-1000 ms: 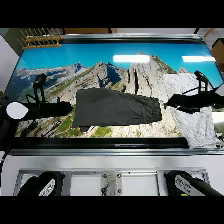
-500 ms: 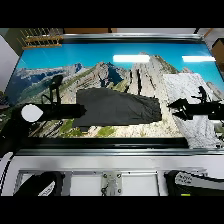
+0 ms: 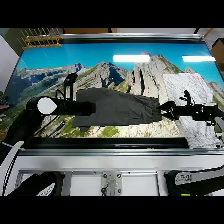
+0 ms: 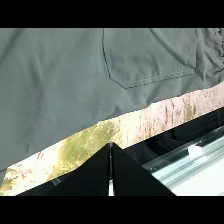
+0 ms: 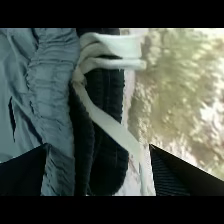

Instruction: Fold the clothes and pants, and hang the long-sleeved shirts on hangers.

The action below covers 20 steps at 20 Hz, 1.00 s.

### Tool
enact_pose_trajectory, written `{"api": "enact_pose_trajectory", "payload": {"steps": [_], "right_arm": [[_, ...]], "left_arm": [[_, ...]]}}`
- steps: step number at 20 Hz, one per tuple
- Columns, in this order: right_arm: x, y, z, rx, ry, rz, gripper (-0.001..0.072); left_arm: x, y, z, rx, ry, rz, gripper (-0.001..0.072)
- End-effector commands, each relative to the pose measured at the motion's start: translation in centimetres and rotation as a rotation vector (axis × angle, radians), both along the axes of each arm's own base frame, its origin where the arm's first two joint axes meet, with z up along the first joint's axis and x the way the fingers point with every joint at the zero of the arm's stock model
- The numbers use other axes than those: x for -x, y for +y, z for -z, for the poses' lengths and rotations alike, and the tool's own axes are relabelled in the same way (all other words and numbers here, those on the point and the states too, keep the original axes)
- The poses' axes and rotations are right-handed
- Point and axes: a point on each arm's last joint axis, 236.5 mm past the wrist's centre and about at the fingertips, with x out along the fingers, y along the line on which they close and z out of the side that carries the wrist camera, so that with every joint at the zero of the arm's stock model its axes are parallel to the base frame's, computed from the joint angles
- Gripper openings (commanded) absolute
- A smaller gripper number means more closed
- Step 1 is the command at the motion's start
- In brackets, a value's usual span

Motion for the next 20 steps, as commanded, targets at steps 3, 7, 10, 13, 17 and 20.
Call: {"api": "enact_pose_trajectory", "payload": {"steps": [3, 7, 10, 13, 17, 20], "right_arm": [[-1.2, 3.8, 1.2, 0.03, -0.016, -0.08, 0.072], [-1.0, 7.8, 1.5, 0.021, -0.005, -0.154, 0.0717], [-1.1, 9.9, 1.0, -0.011, -0.012, -0.17, 0.0709], [-1.3, 11.3, 0.3, -0.031, -0.048, -0.193, 0.0073], [-3.4, 11.2, -2.7, -0.033, -0.116, -0.181, 0.0016], [-8.3, 8.1, -8.7, 0.046, -0.198, -0.097, 0.0016]], "left_arm": [[0.0, -0.3, -0.4, -0.003, 0.009, 0.016, 0.0004], [0.0, -0.3, -0.4, -0.004, 0.012, 0.018, 0.0004], [0.0, -0.3, -0.4, -0.004, 0.012, 0.018, 0.0004], [0.0, -0.3, -0.4, -0.004, 0.012, 0.018, 0.0004], [0.0, -0.3, -0.4, -0.005, 0.011, 0.018, 0.0004], [0.0, -0.3, -0.3, -0.005, 0.011, 0.018, 0.0004]]}}
